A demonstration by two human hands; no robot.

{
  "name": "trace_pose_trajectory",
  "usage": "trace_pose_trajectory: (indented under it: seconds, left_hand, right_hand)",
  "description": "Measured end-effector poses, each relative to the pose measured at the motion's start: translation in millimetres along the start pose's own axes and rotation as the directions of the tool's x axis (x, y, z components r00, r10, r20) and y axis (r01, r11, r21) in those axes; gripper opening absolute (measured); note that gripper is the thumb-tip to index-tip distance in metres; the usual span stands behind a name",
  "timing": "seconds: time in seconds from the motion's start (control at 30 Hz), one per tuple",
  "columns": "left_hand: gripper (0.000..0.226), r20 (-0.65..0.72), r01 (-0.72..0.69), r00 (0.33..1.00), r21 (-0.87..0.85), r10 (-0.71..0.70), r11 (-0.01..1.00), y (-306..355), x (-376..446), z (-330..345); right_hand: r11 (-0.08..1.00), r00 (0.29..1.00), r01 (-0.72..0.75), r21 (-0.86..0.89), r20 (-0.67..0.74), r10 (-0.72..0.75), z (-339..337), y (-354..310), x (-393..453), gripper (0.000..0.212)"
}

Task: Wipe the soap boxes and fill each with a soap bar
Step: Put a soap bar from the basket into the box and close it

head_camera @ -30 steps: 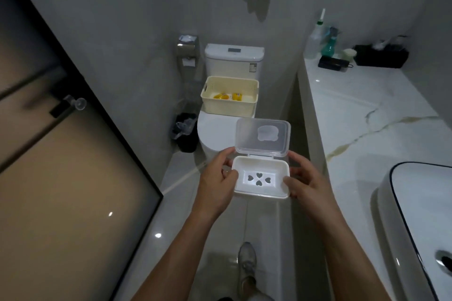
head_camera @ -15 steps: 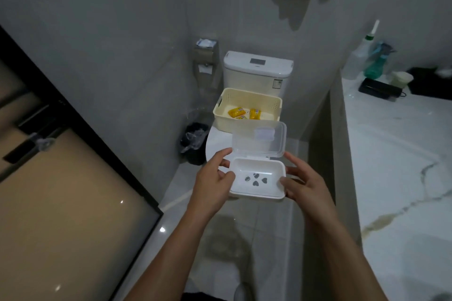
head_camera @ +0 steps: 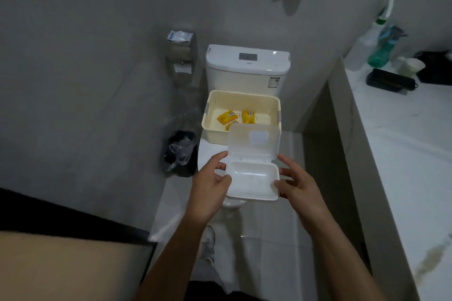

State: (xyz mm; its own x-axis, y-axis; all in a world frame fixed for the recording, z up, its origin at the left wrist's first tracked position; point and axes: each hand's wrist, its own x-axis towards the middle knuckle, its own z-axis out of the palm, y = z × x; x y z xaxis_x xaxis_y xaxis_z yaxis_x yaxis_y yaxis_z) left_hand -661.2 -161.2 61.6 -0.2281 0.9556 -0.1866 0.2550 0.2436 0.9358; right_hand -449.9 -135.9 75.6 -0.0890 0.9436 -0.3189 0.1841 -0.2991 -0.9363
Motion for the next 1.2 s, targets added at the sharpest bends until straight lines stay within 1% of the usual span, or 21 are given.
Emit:
trace_pose_trajectory:
  seconds: [0.17,0.23,0.33,0.53,0.7,0.83,0.9,1.07,1.2]
  left_hand:
    - [0.053,0.044,-0.008,0.999,0.028,0.006,1.000,-23.3,72.9,-26.2]
    - [0.055,0.068,0.032,0.997,0.081,-0.037,0.996,-34.0,97.1,-29.2]
    - [0.060,0.120,0.074,0.989,0.138,-0.091,0.988,-54.4,122.7,-25.8]
    - [0.057,0.153,0.147,0.974,0.117,-0.165,0.982,-104.0,160.6,-1.2]
    - [0.055,0.098,0.162,0.979,0.158,-0.179,0.974,-147.4,185.6,25.8]
    - [0.053,0.061,0.185,0.978,0.166,-0.197,0.969,-186.3,204.3,50.6]
    - [0.050,0.036,0.170,0.983,0.186,-0.180,0.968,-203.8,213.4,61.6]
    - [0.042,-0.054,0.157,0.987,0.229,-0.149,0.961,-236.9,243.8,87.3]
    - [0.036,-0.111,0.203,0.977,0.216,-0.182,0.955,-255.5,265.9,102.7]
  right_hand:
    - [0.998,0.997,-0.053,-0.017,-0.057,0.052,41.4,4.7,58.2,0.068]
    - [0.996,0.993,-0.084,-0.012,-0.080,0.082,49.9,12.6,76.4,0.069]
    - [0.990,0.987,-0.137,-0.027,-0.092,0.134,57.4,30.0,99.7,0.067]
    - [0.977,0.975,-0.202,-0.065,-0.103,0.195,63.3,69.5,147.8,0.063]
    - [0.966,0.971,-0.230,-0.118,-0.095,0.220,66.0,112.4,189.2,0.059]
    - [0.963,0.964,-0.252,-0.098,-0.118,0.240,71.5,157.8,218.8,0.057]
    - [0.960,0.959,-0.265,-0.086,-0.132,0.253,75.0,179.9,232.4,0.057]
    - [0.968,0.959,-0.232,-0.099,-0.187,0.211,80.4,219.1,266.4,0.057]
    - [0.962,0.948,-0.235,-0.137,-0.250,0.196,81.7,235.1,295.7,0.051]
